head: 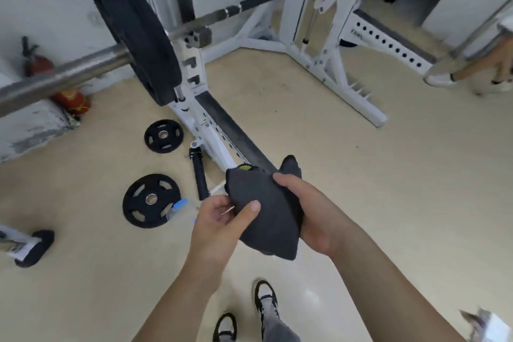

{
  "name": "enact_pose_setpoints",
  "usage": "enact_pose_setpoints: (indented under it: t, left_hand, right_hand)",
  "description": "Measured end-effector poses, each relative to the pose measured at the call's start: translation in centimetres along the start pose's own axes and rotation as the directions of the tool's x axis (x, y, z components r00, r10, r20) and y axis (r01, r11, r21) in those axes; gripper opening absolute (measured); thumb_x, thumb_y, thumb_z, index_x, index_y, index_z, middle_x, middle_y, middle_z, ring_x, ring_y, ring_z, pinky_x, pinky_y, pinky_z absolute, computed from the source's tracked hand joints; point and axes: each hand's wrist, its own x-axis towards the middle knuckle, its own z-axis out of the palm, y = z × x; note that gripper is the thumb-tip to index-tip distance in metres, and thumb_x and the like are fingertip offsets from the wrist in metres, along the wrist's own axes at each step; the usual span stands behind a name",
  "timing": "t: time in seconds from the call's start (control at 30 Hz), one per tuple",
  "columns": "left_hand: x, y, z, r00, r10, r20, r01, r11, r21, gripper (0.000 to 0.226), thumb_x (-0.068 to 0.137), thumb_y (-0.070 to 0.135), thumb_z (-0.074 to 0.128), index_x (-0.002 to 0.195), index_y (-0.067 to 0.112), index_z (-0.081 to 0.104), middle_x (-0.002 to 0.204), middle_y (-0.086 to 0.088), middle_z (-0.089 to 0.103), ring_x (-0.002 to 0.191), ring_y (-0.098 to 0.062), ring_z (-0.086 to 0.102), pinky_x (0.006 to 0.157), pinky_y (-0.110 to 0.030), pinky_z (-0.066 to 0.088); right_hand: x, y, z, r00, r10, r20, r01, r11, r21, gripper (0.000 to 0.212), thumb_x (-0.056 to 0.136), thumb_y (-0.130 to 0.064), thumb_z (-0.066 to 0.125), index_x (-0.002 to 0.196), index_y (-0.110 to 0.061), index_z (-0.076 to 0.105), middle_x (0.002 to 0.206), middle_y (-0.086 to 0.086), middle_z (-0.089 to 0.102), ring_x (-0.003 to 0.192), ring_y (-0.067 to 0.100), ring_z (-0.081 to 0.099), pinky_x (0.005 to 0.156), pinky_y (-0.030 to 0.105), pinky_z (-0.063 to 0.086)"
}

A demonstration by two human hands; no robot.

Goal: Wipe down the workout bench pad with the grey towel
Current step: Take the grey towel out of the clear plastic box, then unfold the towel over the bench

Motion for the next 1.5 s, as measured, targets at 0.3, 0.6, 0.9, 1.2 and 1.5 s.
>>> enact_pose_setpoints:
  t: [0.3,0.6,0.9,1.2,1.5]
  left_hand:
    - [-8.1,2.2,11.5,0.776,-0.261,0.574,0.146,0.96,0.238,0.04,0.085,0.026,0.078,0.123,0.017,0.07,0.118,-0.005,0.077,0.109,-0.023,0.074,0.094,-0.043,0.055]
    - [-19.4,-6.0,34.6,0.496,-0.545,0.676,0.013,0.783,0.622,0.048,0.083,0.051,0.075,0.116,0.016,0.075,0.11,-0.004,0.079,0.105,-0.025,0.075,0.104,-0.05,0.052]
    - [-33.6,-16.4,55.5,0.252,-0.616,0.746,-0.101,0.75,0.653,0.028,0.092,0.025,0.069,0.12,0.021,0.071,0.115,-0.004,0.077,0.11,-0.026,0.073,0.102,-0.054,0.053]
    - [-35.4,-19.1,73.2,0.135,-0.653,0.745,-0.218,0.714,0.665,0.026,0.095,0.022,0.064,0.12,0.024,0.072,0.118,-0.008,0.076,0.11,-0.028,0.073,0.099,-0.053,0.055]
    - [-31.7,-23.2,96.6,0.002,-0.823,0.568,-0.569,0.466,0.678,0.024,0.098,0.025,0.063,0.12,0.03,0.071,0.109,0.004,0.079,0.099,-0.018,0.076,0.074,-0.039,0.062]
  right_hand:
    - [-16.4,5.4,-10.5,0.931,-0.21,-0.297,0.297,0.91,0.289,0.044,0.104,-0.04,0.056,0.139,-0.014,0.062,0.133,0.009,0.072,0.125,0.027,0.067,0.109,0.048,0.05]
    - [-33.3,15.7,-28.8,0.671,-0.205,-0.713,0.494,0.84,0.224,0.036,0.105,-0.042,0.057,0.13,-0.019,0.068,0.128,0.003,0.075,0.124,0.021,0.068,0.113,0.051,0.048]
    - [-48.3,27.4,-45.2,0.46,0.078,-0.885,0.536,0.77,0.346,0.04,0.102,-0.051,0.058,0.121,-0.02,0.075,0.114,0.002,0.079,0.1,0.021,0.075,0.077,0.038,0.06]
    - [-49.0,27.6,-58.7,0.567,0.131,-0.813,0.681,0.48,0.552,0.048,0.1,-0.06,0.055,0.124,-0.024,0.076,0.111,0.003,0.079,0.099,0.022,0.075,0.089,0.045,0.06]
    - [-51.6,24.6,-75.4,0.39,0.295,-0.872,0.841,0.272,0.468,0.045,0.094,-0.036,0.072,0.13,-0.009,0.071,0.128,0.017,0.073,0.12,0.037,0.07,0.092,0.048,0.057]
